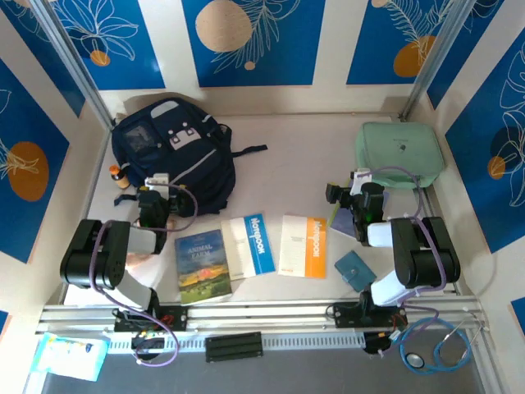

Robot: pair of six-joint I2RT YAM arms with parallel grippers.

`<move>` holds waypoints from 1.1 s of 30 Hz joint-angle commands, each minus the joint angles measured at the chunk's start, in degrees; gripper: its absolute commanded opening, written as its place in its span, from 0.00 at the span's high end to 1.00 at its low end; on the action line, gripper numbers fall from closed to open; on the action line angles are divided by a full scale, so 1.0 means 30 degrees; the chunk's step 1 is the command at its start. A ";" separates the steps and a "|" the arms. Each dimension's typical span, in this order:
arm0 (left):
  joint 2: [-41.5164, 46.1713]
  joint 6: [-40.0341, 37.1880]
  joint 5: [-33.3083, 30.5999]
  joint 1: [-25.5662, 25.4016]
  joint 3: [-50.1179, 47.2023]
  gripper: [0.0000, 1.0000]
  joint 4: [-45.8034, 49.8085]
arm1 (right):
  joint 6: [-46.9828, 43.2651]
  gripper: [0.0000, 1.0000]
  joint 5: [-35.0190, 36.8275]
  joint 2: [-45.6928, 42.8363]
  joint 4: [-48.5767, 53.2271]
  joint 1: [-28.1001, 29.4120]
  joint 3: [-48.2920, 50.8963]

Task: Pack books, pencil case, and school supplies into a backpack

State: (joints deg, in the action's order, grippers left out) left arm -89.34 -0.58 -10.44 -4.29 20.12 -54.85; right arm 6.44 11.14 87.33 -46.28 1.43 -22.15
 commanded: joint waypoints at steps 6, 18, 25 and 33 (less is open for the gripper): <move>-0.0132 -0.0305 0.0540 -0.0063 0.0178 0.00 -0.0203 | 0.0140 0.01 0.0195 -0.0018 -0.0527 -0.0038 -0.0321; -0.0127 -0.0451 0.0930 -0.0061 0.0321 0.00 0.0074 | 0.0169 0.01 0.0097 -0.0020 -0.0449 -0.0102 -0.0379; -0.0108 -0.0449 0.0930 -0.0063 0.0296 0.00 0.0047 | 0.0155 0.02 -0.0289 -0.0075 -0.0551 -0.0206 -0.0263; 0.0263 -0.0494 0.1084 -0.0063 -0.0321 0.00 -0.0889 | -0.0464 0.06 0.0599 -0.2357 0.2468 0.0502 -0.1000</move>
State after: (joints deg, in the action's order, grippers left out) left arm -89.34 -1.65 -8.69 -4.29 20.08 -54.96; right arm 6.31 10.96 85.03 -43.31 1.78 -22.33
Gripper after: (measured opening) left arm 0.996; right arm 0.937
